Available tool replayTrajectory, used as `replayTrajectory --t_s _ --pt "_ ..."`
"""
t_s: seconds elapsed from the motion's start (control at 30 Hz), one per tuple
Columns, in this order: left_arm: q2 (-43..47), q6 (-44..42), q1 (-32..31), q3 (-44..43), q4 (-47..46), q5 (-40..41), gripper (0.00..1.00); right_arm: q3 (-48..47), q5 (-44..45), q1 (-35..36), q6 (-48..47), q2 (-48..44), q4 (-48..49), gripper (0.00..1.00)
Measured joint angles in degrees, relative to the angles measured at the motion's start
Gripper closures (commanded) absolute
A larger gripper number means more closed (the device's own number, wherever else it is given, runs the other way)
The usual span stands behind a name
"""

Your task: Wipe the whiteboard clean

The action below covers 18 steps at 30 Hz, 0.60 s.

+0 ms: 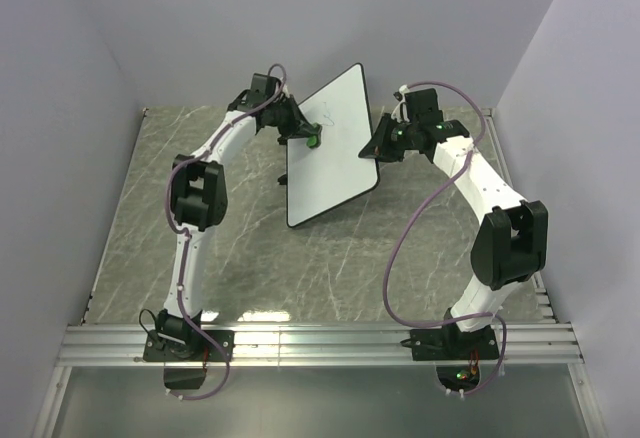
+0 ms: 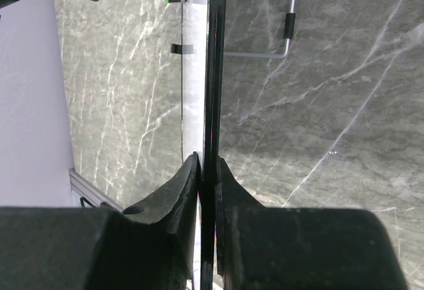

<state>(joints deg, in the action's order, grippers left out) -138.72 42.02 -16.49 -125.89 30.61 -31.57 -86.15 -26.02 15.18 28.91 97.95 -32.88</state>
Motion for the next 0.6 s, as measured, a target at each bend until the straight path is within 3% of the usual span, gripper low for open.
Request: replayTrajectory --t_s 0.33,0.6 --pt "6.95 5.55 -6.80 2.16 -9.44 -9.79 1.00 1.49 -2.01 0.68 -1.81 -0.11 1.57 1.00" --pt "8.74 5.77 -7.76 2.01 -7.89 -7.98 1.00 1.36 -4.07 1.51 -3.08 0.70 0.79 1.00"
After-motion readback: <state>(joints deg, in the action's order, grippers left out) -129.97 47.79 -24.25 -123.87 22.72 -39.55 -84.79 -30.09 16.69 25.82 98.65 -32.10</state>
